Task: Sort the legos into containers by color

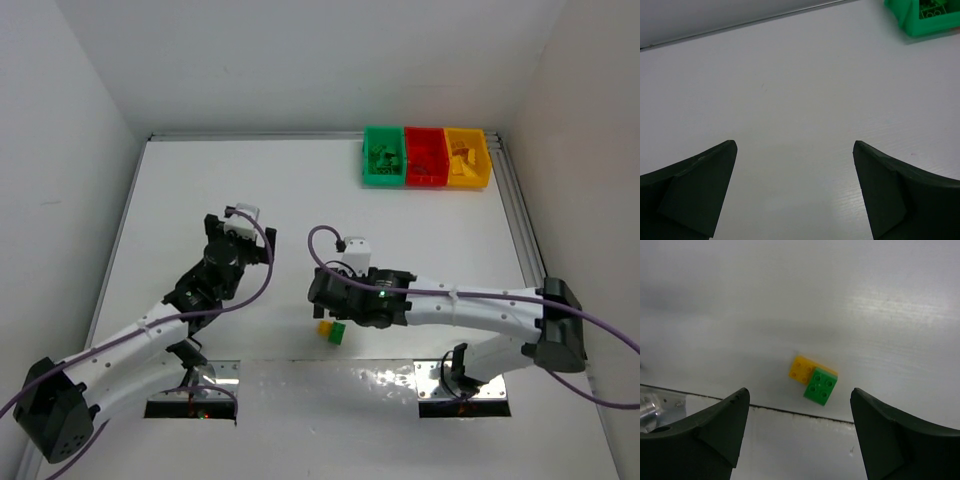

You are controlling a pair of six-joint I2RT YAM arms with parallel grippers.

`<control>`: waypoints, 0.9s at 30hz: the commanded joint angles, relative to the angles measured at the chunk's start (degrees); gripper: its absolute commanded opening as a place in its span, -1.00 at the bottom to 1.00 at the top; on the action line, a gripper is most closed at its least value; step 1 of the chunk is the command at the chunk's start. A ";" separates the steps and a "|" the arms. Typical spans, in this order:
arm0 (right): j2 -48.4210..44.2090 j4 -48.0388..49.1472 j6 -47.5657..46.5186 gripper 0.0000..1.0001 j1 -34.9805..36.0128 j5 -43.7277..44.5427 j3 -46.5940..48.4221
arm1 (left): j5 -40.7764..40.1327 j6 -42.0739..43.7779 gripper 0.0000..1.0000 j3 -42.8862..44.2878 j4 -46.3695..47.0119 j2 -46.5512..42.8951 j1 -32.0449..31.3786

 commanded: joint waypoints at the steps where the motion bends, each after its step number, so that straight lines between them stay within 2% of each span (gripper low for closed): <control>1: 3.67 -4.47 7.85 0.59 0.31 -7.82 -0.11 | 1.26 1.53 1.00 -0.84 2.33 1.33 0.60; 4: 8.14 -5.37 9.96 0.59 0.31 -7.83 0.77 | 2.58 1.27 1.00 -0.75 1.89 3.09 2.18; 6: 9.21 -0.91 11.01 0.59 0.31 -8.18 -0.71 | 2.85 0.74 1.00 -1.01 2.15 3.97 3.67; 9: 9.65 4.47 13.39 0.46 0.31 -7.66 -4.58 | 3.64 1.09 1.00 -1.45 3.29 5.03 5.17; 13: 12.72 5.71 13.66 0.30 0.31 -5.89 -3.80 | 3.99 1.79 1.00 -2.16 4.08 5.82 5.35; 19: 15.19 9.58 16.03 0.30 0.31 -9.76 -6.96 | 4.78 1.79 1.00 -3.47 5.31 6.09 5.35; 27: 14.66 4.48 17.35 0.22 0.31 -6.42 -7.67 | 5.13 0.30 1.00 -4.18 5.05 5.91 5.61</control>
